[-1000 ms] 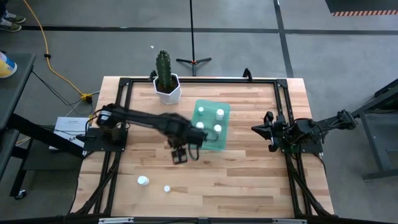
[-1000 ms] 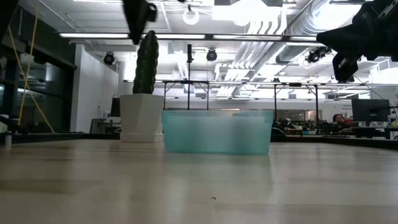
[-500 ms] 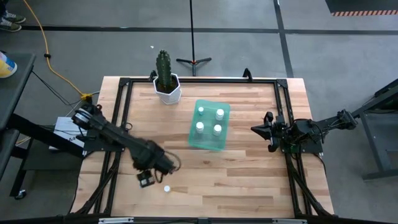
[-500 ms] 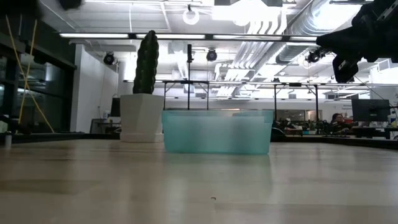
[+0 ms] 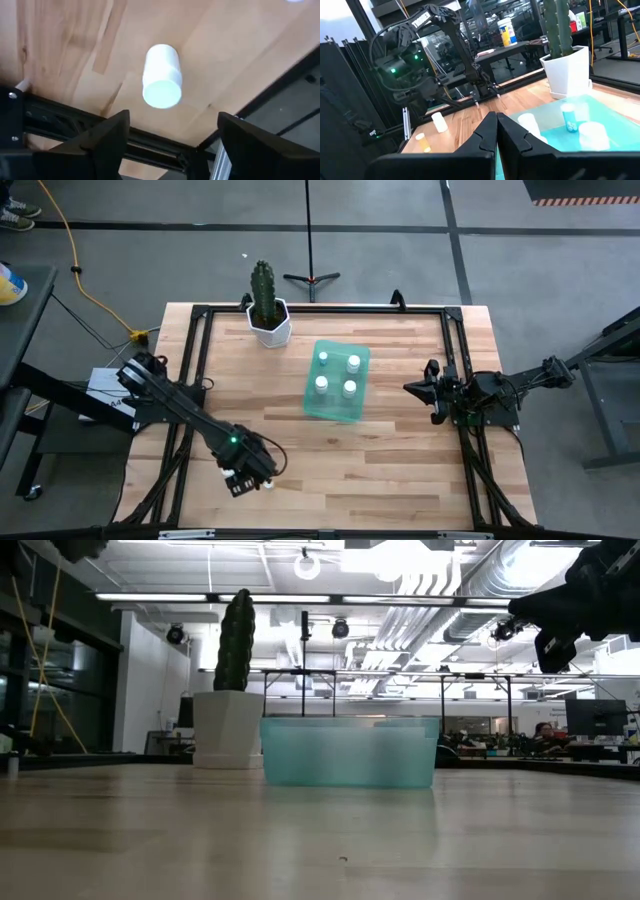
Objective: Pick and place pill bottles into a basket
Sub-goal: Put the white pill bottle into the blue bin
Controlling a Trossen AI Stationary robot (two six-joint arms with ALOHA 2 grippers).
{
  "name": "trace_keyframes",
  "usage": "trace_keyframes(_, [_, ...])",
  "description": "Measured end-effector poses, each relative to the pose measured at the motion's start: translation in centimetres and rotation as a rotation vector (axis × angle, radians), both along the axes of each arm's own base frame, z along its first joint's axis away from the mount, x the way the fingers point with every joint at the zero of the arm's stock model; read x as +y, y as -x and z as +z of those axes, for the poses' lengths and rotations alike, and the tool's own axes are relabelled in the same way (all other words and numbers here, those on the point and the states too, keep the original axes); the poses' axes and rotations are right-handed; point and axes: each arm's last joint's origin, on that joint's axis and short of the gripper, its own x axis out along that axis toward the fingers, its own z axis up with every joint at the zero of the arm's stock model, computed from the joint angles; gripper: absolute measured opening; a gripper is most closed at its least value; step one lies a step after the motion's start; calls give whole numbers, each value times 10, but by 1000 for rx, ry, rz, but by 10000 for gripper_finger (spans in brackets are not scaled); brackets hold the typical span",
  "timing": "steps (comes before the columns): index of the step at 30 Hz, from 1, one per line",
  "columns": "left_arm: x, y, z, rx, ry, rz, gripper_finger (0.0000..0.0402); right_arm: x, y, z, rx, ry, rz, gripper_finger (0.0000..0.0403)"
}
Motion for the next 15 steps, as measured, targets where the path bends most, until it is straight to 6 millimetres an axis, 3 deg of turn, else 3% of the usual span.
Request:
trace_keyframes(8, [-8,-10,-25,84,-22,3,396,0,0,0,0,-1,-13,0])
trace_keyframes(15, [-14,-12,-42,136,-34,-74,386,0,0,0,0,-2,-15,0])
